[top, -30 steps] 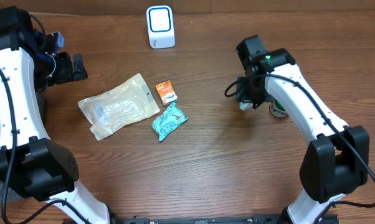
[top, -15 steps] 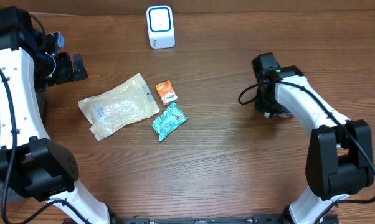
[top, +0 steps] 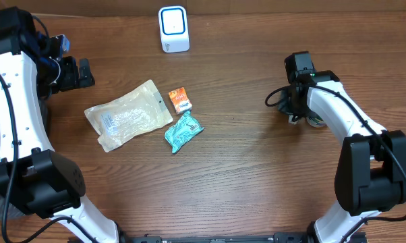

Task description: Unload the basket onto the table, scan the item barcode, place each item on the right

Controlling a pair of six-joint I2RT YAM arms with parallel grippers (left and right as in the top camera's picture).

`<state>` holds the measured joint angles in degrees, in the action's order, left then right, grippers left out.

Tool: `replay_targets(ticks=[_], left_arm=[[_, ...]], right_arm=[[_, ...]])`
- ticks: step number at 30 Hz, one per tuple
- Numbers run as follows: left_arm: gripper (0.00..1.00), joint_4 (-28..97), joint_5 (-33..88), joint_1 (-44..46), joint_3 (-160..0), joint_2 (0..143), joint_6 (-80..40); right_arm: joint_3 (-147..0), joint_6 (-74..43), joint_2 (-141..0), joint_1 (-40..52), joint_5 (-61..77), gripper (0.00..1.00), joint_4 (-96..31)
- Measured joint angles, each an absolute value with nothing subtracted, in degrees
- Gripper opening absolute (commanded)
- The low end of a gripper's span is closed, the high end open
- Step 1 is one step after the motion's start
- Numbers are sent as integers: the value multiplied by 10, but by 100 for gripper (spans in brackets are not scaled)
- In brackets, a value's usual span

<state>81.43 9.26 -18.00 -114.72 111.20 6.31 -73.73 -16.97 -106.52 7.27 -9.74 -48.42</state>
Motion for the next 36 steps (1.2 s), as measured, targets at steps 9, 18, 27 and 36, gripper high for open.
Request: replay_targets(ticks=[9,18,27,36], left_arm=[[100,814,92,-180,-1147,1112,63],[100,814,93,-180,-1147,1112,63],[99,814,93,-180,-1147,1112,63],[99,814,93,-180,-1147,1112,63]], right_arm=[[-817,-165,-1069,73,-39,57,-601],[-904,-164,-1069,77,152,55,-622],[-897,-196,-1069,172,227,49,-572],[-833,-301,-1078,312,238,41,-397]])
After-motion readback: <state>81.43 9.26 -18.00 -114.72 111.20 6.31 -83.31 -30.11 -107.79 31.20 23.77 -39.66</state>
